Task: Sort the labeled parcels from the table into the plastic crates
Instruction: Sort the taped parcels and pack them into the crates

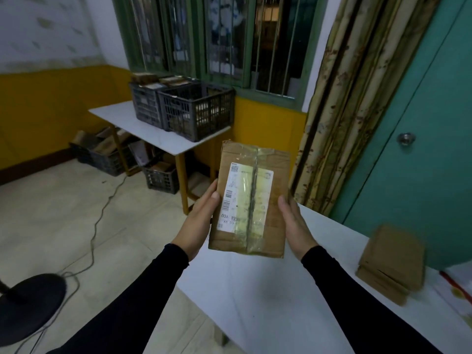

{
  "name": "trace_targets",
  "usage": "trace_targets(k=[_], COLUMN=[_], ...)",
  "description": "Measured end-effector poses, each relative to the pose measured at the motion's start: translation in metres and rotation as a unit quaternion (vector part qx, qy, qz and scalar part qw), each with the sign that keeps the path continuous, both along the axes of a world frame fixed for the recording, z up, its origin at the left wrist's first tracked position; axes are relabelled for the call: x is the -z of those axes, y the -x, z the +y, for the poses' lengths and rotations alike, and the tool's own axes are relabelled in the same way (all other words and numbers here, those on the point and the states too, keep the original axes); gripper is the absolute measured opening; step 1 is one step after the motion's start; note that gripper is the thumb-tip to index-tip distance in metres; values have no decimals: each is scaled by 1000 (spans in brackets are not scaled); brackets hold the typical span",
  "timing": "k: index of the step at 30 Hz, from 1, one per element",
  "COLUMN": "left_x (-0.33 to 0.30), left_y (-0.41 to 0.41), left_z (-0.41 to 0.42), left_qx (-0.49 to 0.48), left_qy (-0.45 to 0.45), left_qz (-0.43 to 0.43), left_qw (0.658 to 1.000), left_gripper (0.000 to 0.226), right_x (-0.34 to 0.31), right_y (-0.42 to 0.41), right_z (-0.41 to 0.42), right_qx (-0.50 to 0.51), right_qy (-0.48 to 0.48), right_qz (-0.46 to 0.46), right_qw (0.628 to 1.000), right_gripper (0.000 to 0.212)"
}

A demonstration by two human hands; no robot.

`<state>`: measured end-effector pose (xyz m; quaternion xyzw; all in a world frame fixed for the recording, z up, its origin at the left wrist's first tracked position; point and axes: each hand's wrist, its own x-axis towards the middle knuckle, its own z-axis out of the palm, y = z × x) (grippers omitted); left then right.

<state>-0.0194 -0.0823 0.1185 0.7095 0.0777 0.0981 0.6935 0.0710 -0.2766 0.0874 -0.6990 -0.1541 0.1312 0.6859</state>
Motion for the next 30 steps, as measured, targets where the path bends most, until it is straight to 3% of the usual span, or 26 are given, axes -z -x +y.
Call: trace_targets(k=[6,14,19,23,30], left_x=[-13,-12,-10,-17,-16], left_y=[-5,-18,-29,-38,-61], left_z=[70,147,197,244,345], left_qx=[15,-51,-128,-183,-231], left_qy=[4,34,21,-5,5], left_qz=[-37,-21,-9,-27,-69], left_qw=[999,998,992,983,971], left_gripper=[50,29,29,30,31], right_x=[-10,-10,-1,-2,4], right_y=[-6,-29,-61,-87,-120], right_z=[71,167,235,298,415], right_qx=[14,-41,-116,-186,-240], right_qy=[-19,-95,-111,-99,-104], right_qz=[-22,90,121,126,108], right_qw=[999,991,980,969,959], right_gripper=[78,80,52,73,79])
